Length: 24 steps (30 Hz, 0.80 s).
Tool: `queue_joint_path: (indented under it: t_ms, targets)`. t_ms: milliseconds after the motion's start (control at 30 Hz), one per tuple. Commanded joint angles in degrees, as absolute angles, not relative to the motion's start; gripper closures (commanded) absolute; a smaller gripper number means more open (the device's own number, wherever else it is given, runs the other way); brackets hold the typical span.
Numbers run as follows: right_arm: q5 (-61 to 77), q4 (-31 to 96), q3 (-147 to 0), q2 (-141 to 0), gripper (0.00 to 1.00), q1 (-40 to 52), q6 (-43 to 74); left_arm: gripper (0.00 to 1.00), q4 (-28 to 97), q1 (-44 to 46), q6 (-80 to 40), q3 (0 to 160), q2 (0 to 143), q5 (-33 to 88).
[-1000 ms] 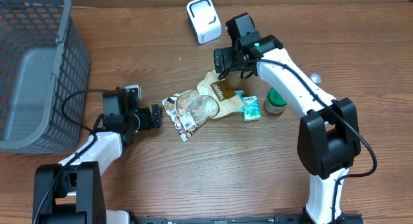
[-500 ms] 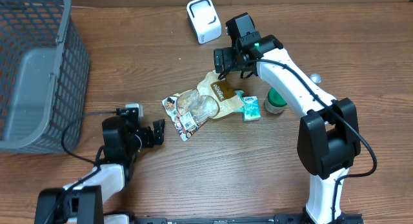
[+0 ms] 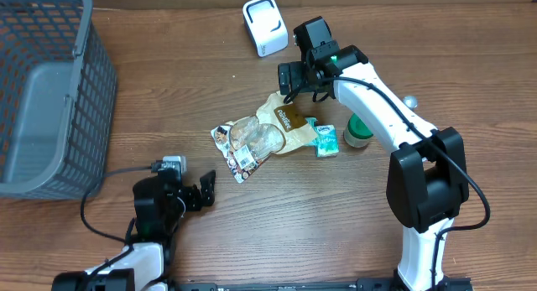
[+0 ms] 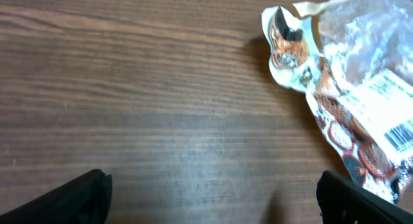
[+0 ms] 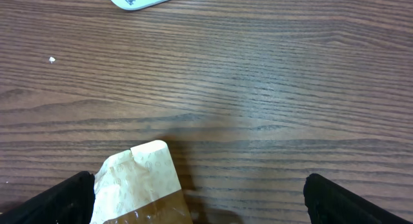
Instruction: Scan the item barcode
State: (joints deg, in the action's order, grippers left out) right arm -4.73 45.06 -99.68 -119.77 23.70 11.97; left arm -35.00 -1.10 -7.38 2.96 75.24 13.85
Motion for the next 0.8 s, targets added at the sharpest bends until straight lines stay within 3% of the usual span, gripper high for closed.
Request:
queue_joint_path:
  t_ms: [0,400,767]
  targets:
    - [-5.08,44.86,-99.33,-119.72,0.00,23.59,12.01,0.00,-33.91,-0.71,-8.38,0.23,73.43,13.89]
    - [-5.08,44.86,-99.33,-119.72,0.00,23.59,12.01,0.01,-20.93,-0.71,-8.36,0.25,59.90,11.22]
    - [-5.08,44.86,-99.33,-119.72,0.00,23.59,12.01,0.01,-1.13,-0.71,-8.34,0.23,41.54,7.84]
